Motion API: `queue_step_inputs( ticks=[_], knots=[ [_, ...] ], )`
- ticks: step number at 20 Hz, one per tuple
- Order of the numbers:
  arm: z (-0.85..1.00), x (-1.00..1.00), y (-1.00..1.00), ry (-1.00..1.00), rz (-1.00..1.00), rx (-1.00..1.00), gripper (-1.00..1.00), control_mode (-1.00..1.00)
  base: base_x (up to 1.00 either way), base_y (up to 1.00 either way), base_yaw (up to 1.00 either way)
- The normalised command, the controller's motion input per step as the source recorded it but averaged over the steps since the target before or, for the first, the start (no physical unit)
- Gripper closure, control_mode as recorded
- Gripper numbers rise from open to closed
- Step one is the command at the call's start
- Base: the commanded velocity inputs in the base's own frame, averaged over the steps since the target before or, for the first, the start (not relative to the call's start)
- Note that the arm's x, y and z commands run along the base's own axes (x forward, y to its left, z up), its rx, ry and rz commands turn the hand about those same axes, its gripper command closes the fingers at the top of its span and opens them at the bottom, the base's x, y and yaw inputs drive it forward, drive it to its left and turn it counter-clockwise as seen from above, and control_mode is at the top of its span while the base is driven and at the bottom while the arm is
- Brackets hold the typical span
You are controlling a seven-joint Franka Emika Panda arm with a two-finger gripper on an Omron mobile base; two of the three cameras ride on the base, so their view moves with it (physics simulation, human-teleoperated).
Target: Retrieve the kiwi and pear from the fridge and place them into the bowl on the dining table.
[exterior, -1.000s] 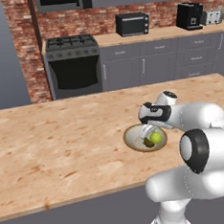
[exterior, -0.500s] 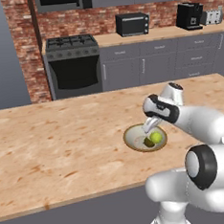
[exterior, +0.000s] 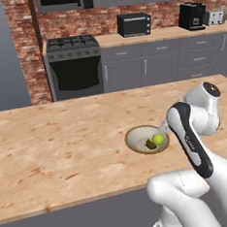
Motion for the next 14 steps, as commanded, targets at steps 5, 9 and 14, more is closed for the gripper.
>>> queue_step_inputs(
  ticks=[5, 9, 14],
  knots=[
    [0.91, -1.0, -0.27, -0.53, 0.0, 0.03, -1.0, -1.0, 0.0, 0.0, 0.0],
    [0.93, -0.93, -0.5, -0.41, 0.0, 0.1, -1.0, -1.0, 0.0, 0.0, 0.0],
    [0.75, -0.62, -0.65, -0.17, 0.0, 0.13, -1.0, -1.0, 0.0, 0.0, 0.0]
  ],
)
